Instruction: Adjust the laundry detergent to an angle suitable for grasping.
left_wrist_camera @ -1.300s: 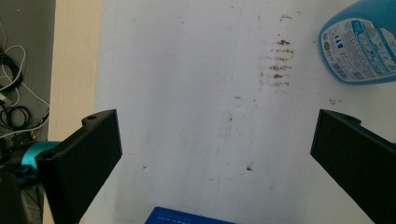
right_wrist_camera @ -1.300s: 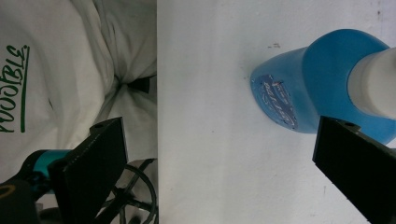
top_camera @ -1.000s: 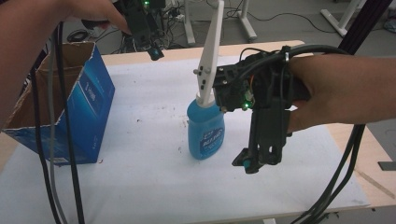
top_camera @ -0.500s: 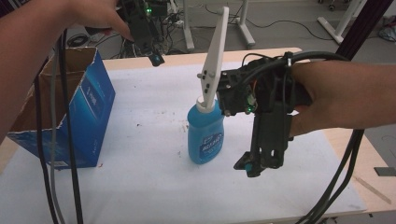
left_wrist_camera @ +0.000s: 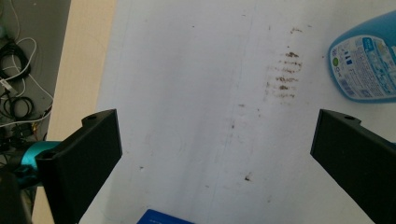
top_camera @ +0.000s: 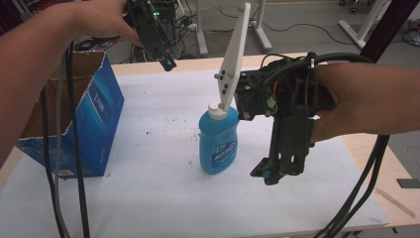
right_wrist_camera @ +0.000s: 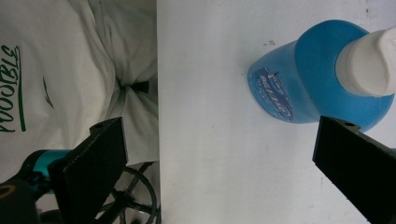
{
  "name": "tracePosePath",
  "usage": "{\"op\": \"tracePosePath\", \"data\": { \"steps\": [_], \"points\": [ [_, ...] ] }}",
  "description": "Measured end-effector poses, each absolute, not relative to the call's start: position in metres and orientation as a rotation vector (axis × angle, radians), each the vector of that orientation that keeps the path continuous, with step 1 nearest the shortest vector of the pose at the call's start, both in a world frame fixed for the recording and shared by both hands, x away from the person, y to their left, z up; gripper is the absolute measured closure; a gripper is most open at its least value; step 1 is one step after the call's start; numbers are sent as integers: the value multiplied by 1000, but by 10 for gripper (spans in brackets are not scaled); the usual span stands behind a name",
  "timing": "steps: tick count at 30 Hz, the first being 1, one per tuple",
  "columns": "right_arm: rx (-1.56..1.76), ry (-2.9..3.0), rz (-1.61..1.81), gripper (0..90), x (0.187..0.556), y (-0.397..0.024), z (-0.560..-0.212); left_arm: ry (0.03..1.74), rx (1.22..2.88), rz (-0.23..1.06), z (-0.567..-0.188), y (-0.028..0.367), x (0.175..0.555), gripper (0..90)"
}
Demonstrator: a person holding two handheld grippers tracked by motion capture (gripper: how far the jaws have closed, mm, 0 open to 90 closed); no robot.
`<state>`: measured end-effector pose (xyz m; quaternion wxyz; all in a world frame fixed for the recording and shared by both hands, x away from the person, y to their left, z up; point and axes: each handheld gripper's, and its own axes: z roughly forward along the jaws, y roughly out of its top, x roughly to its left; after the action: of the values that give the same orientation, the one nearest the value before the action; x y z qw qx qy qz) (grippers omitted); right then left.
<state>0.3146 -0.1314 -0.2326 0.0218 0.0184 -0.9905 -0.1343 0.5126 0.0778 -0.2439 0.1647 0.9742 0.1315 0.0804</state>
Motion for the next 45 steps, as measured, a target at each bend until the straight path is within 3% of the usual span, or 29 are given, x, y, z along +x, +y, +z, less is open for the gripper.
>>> {"op": "tracePosePath", "data": {
  "steps": [7,12,25,31,45],
  "points": [
    [49,-3068,-432,22,318,-135,-232,498,2603,274,-254,94,511,19],
    [48,-3067,-445,23,321,-136,-232,603,2389,336,-260,105,511,19],
    [44,-3063,-428,22,324,-136,-234,693,1984,480,-278,119,498,19],
    [43,-3070,-421,23,328,-147,-236,700,1874,540,-297,121,479,19],
    [-54,-3067,-390,23,349,-176,-250,704,1798,513,-328,127,451,19]
  ]
}}
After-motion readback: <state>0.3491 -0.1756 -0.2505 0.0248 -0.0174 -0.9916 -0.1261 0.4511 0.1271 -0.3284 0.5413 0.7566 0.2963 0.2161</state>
